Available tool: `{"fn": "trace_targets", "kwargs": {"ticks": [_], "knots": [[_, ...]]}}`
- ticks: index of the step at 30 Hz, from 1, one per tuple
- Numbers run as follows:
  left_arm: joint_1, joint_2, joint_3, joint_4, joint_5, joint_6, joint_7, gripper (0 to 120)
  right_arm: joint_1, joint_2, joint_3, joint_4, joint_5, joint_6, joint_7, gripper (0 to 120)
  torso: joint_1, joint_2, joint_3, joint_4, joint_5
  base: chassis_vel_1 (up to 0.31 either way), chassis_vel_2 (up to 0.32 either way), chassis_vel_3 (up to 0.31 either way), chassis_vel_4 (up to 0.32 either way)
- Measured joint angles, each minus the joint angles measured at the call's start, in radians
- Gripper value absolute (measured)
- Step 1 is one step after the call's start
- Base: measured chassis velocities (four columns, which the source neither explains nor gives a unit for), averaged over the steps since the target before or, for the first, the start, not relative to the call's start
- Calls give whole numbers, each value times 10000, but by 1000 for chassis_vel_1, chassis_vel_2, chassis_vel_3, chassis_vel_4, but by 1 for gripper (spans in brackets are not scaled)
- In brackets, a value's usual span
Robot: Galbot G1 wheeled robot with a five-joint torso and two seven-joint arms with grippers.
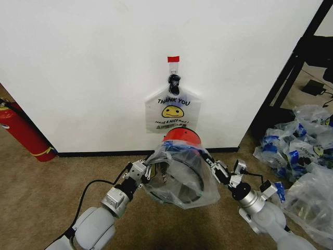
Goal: Pick up the garbage bag from the wall and place it over the trash bin.
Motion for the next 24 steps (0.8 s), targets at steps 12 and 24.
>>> {"fn": "trace_targets", "kwargs": {"ticks": [12,24], "knots": [[-392,-209,-85,442,-746,672,-130,0,-9,-14,269,-33,-711,366,-441,15,0,0,0,-1,-1,0,0,0,0],[-817,-299,-272,1131,-2819,1721,-899,0,92,-158,681,-142,235,669,262,56,0,0,1,0,-1,0,0,0,0]]}}
